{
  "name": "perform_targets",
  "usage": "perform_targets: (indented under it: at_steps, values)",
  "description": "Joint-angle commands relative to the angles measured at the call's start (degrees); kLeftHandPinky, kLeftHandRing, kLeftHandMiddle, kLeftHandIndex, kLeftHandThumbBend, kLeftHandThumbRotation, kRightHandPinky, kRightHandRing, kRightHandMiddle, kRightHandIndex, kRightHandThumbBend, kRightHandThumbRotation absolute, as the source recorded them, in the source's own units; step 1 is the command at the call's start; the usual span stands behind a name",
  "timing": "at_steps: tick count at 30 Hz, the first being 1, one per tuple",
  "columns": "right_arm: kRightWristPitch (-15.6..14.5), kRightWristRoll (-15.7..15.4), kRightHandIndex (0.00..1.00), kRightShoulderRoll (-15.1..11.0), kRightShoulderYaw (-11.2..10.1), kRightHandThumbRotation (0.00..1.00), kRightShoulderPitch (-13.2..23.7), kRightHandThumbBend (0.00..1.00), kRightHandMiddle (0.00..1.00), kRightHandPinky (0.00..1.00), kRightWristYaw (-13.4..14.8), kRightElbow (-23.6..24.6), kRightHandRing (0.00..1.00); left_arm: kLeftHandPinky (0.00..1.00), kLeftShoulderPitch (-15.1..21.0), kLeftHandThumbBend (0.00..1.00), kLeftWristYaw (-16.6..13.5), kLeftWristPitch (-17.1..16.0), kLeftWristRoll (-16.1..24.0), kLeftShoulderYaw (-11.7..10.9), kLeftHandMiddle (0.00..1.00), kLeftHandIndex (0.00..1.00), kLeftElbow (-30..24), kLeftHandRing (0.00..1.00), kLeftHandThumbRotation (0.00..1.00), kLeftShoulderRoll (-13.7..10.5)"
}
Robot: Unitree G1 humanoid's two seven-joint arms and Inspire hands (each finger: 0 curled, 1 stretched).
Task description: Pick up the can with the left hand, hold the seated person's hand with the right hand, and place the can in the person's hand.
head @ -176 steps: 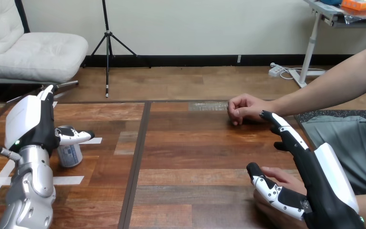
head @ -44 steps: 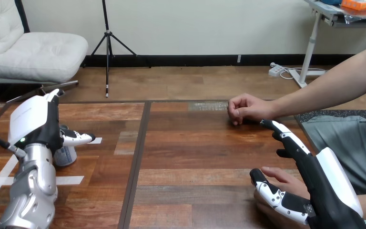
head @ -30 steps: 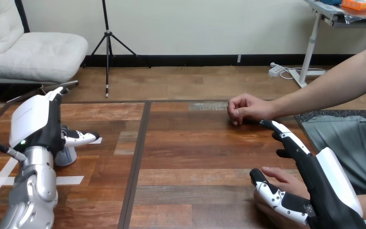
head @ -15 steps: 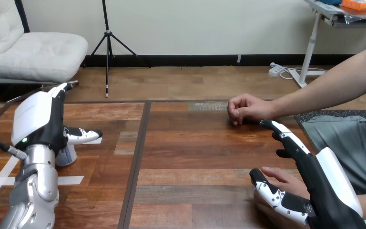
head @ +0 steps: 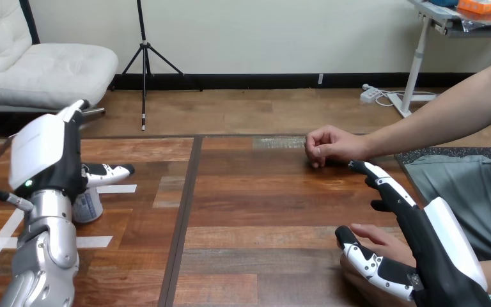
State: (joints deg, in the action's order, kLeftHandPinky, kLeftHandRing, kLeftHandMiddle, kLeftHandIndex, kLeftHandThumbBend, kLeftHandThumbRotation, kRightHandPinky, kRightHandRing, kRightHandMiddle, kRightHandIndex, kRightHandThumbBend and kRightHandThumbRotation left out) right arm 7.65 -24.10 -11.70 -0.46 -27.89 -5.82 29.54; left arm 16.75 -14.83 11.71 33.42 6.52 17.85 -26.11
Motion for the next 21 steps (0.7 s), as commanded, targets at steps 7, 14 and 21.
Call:
perform_targets:
  at_steps: [7, 14, 21]
  values:
    - [0.06, 0.51, 0.9, -0.88, -0.92, 0.0, 2.93, 0.32, 0.94, 0.82, -0.06, 1.98, 0.92, 0.71, 1.7, 0.81, -2.75, 2.95, 2.76, -0.97, 0.9, 0.92, -1.98, 0.85, 0.17, -0.35]
    - [0.03, 0.48, 0.9, -0.82, -0.85, 0.0, 2.96, 0.32, 0.94, 0.82, -0.15, 2.06, 0.92, 0.76, 3.29, 0.84, -4.42, 6.17, 4.41, -0.28, 0.91, 0.9, 0.52, 0.87, 0.13, -0.26]
    - [0.5, 0.58, 0.9, -0.97, -0.9, 0.0, 3.0, 0.32, 0.94, 0.82, -0.12, 1.78, 0.92, 0.79, 4.4, 0.84, -3.56, 8.87, 6.67, 0.9, 0.92, 0.9, 2.01, 0.88, 0.17, -0.88]
